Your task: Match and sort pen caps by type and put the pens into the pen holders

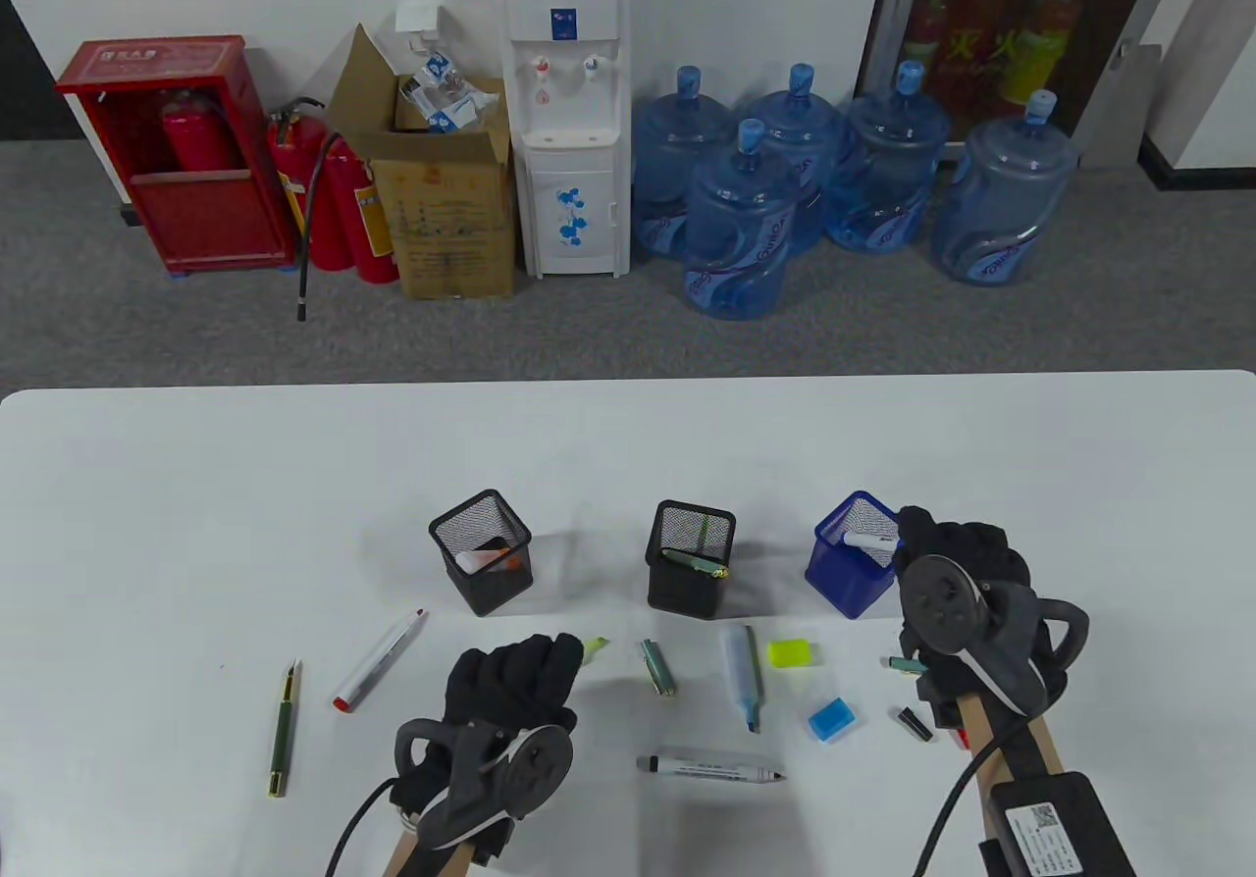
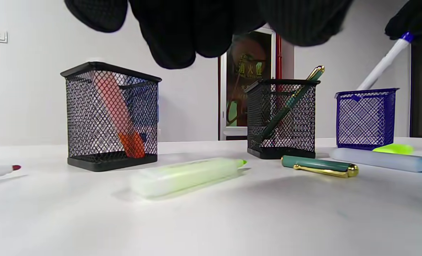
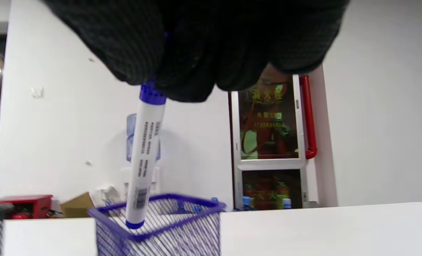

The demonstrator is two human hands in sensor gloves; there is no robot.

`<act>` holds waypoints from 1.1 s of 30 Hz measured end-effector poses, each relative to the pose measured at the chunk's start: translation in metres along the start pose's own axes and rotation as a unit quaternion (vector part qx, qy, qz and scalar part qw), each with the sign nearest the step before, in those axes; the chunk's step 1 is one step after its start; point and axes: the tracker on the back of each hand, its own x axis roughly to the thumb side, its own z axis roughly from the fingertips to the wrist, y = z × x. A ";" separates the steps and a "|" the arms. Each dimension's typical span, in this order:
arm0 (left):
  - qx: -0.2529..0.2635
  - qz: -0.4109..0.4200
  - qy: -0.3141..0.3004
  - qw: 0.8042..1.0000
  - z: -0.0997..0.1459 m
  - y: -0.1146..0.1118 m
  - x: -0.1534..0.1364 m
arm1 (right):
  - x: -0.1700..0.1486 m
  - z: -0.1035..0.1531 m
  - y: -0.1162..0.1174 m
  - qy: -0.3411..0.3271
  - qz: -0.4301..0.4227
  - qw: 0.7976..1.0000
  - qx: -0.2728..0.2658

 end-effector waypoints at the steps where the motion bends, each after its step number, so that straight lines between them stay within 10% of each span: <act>1: -0.001 0.000 0.001 1.000 0.000 0.000 -0.001 | 0.001 -0.001 0.004 0.001 0.008 1.000 0.001; 24: 0.004 0.006 0.010 1.000 -0.004 0.004 -0.002 | -0.045 0.067 0.058 -0.002 -0.062 0.997 0.050; 33: -0.028 -0.057 -0.031 0.998 -0.032 0.018 0.067 | -0.050 0.075 0.056 -0.041 0.007 0.998 0.052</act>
